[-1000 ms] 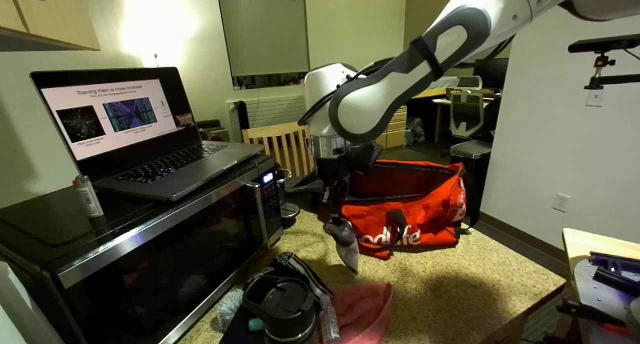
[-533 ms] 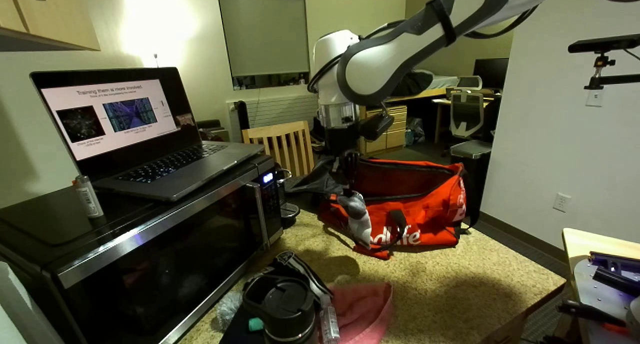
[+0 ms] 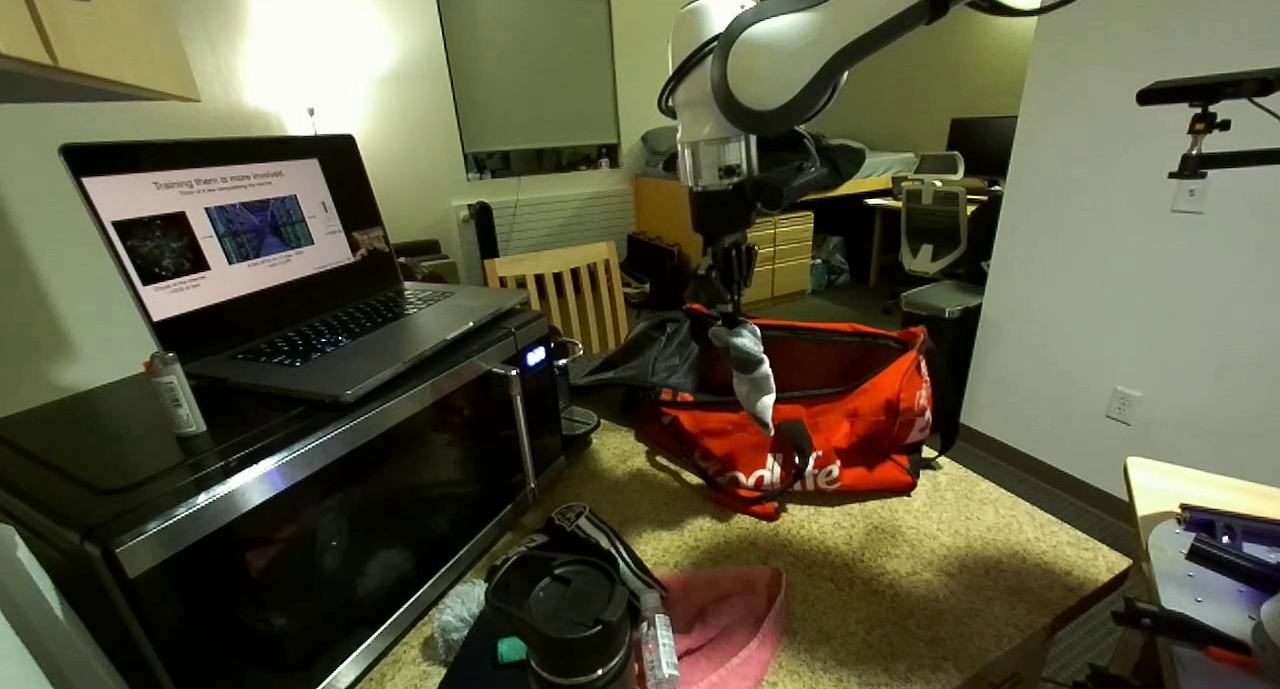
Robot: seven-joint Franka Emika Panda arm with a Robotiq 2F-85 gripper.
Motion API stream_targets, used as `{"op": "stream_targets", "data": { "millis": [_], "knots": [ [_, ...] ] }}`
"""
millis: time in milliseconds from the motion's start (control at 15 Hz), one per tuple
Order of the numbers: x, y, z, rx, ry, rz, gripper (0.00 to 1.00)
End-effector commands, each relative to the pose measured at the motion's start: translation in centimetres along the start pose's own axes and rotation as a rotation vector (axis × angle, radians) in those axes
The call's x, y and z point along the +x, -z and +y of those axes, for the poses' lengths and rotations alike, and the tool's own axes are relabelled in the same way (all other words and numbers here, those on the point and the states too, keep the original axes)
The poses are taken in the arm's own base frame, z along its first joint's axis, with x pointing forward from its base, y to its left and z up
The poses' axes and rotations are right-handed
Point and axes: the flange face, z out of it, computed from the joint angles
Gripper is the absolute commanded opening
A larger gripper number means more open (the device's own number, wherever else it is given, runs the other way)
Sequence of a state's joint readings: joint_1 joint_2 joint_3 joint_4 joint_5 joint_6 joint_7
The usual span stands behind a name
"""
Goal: Put one sock in the red bag.
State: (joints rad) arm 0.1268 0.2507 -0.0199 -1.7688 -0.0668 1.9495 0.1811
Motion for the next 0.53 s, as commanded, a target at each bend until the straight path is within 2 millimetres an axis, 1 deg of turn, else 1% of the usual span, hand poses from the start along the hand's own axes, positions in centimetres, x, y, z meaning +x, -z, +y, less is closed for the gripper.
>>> {"op": "stream_targets", "data": {
  "millis": [0, 200, 467],
  "knots": [
    [-2.3, 2.2, 3.0, -0.026, -0.07, -0.005, 0.05],
    [-3.3, 3.8, 5.5, -0.036, -0.116, -0.015, 0.05],
    [-4.7, 5.3, 8.6, -0.052, -0.176, -0.027, 0.05]
  ]
}}
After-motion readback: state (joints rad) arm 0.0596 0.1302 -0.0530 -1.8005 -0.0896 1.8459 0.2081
